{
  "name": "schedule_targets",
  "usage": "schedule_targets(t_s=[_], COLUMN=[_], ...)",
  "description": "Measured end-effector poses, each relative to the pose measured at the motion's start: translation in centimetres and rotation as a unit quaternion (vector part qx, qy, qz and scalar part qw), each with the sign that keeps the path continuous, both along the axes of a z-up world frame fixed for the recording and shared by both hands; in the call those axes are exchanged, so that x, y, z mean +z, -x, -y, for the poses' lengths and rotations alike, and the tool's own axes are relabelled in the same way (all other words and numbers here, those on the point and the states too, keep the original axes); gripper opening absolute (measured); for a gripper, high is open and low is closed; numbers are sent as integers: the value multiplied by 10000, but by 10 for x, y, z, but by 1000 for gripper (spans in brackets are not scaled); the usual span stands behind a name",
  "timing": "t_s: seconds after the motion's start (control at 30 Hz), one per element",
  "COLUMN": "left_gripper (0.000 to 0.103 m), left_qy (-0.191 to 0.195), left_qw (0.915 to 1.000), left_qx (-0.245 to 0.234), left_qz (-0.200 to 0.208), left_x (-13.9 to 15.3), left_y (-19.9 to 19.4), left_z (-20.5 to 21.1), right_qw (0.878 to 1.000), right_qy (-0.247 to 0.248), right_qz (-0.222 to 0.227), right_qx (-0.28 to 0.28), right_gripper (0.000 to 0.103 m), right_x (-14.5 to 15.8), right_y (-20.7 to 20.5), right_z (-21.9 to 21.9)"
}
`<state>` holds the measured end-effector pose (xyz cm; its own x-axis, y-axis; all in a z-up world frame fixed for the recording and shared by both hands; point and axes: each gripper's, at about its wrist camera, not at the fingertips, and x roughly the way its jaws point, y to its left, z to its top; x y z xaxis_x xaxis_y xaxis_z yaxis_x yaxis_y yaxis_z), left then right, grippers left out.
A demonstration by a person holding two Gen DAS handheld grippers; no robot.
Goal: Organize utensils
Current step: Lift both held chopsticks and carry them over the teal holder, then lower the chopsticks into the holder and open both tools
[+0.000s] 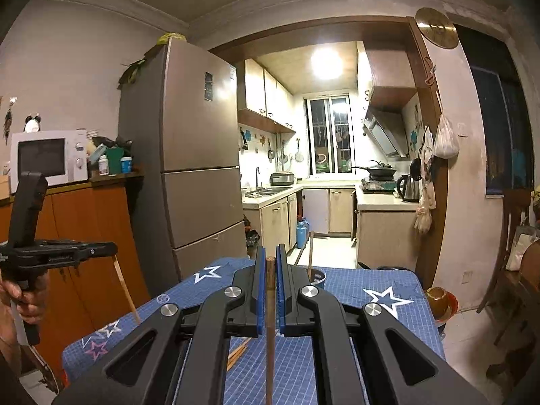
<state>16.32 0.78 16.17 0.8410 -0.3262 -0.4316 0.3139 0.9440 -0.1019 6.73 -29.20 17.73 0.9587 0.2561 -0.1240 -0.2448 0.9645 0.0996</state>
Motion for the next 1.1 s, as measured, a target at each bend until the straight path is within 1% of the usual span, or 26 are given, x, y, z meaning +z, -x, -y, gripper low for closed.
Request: schedule_targets(t_s=[0.13, 0.27, 0.33, 0.4, 0.53, 0.6, 0.7, 0.8, 0.9, 1.1], left_gripper=[5, 5, 5, 5, 5, 5, 5, 5, 5, 5], left_qy=[90, 94, 79, 99, 180, 240, 281, 257, 216, 78], left_qw=[9996, 9978, 9964, 9949, 9931, 9926, 9924, 9928, 9937, 9959], left_qx=[-65, -115, -131, -172, -209, -206, -196, -198, -199, -239], left_qz=[258, 651, 838, 984, 1139, 1169, 1178, 1156, 1078, 868], left_x=[29, 62, 75, 85, 95, 95, 91, 79, 64, 24], left_y=[-35, -72, -90, -108, -142, -158, -181, -202, -216, -230], left_z=[20, 50, 65, 79, 98, 104, 112, 119, 121, 122], right_qw=[9998, 9989, 9982, 9973, 9958, 9951, 9944, 9938, 9941, 9946], right_qy=[-76, -250, -330, -371, -372, -365, -397, -469, -579, -461], right_qz=[122, 304, 371, 454, 572, 588, 551, 483, 355, 106], right_qx=[-111, -263, -347, -432, -611, -705, -815, -887, -846, -919], right_gripper=[7, 8, 7, 7, 7, 7, 7, 7, 7, 7], right_x=[25, 57, 67, 75, 85, 84, 75, 63, 49, 17], right_y=[-37, -85, -106, -125, -164, -184, -208, -231, -249, -270], right_z=[8, 16, 20, 22, 27, 30, 34, 37, 36, 24])
